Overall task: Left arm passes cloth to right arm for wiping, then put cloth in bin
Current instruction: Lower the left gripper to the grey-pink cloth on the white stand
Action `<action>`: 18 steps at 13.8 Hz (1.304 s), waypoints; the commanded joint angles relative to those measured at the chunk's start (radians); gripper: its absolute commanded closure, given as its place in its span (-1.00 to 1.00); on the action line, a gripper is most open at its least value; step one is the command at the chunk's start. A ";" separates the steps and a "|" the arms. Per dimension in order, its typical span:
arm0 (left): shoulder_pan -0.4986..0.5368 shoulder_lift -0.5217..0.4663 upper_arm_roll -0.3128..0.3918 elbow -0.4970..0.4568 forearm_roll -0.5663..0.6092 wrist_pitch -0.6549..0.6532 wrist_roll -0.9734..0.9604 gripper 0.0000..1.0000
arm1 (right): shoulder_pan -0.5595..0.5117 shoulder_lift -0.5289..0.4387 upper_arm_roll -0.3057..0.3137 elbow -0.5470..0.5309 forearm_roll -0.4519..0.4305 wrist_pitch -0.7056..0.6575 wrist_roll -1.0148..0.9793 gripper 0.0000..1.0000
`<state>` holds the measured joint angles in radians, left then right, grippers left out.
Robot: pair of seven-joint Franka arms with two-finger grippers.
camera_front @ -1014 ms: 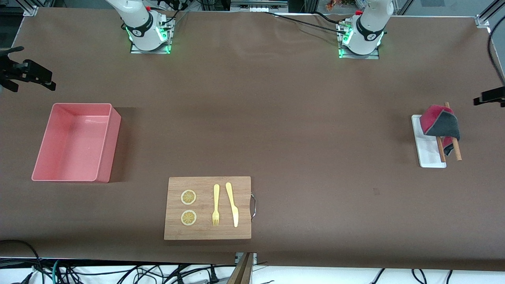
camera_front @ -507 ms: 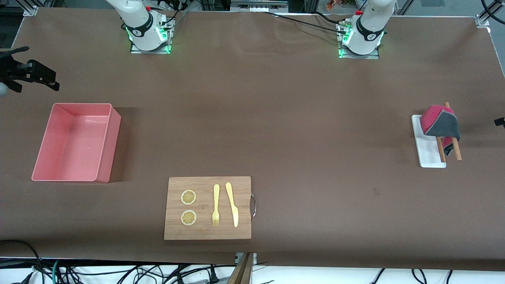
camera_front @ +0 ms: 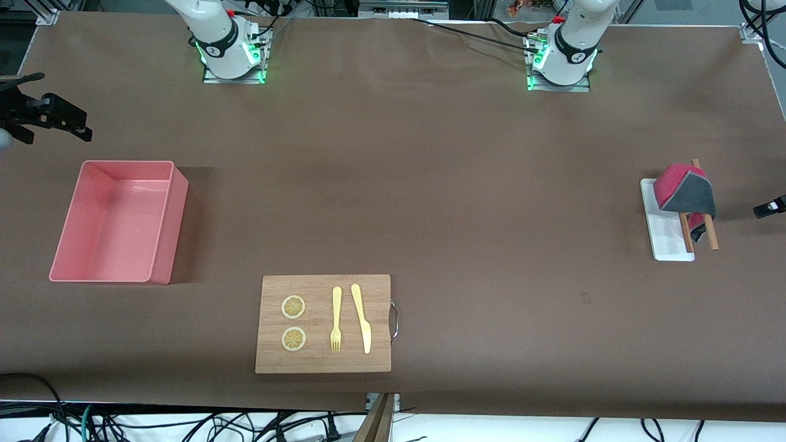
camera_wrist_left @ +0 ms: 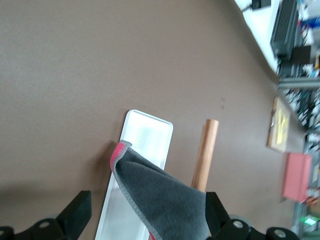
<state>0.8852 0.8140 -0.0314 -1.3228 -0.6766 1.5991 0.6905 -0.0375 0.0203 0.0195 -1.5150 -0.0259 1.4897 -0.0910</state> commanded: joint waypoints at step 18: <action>-0.041 0.160 -0.012 0.033 0.038 -0.008 -0.448 -0.60 | -0.012 0.012 -0.004 0.026 0.009 0.003 -0.009 -1.00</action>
<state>0.8474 0.9511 -0.0404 -1.3230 -0.6473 1.5987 0.2750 -0.0394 0.0204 0.0124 -1.5151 -0.0259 1.4961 -0.0916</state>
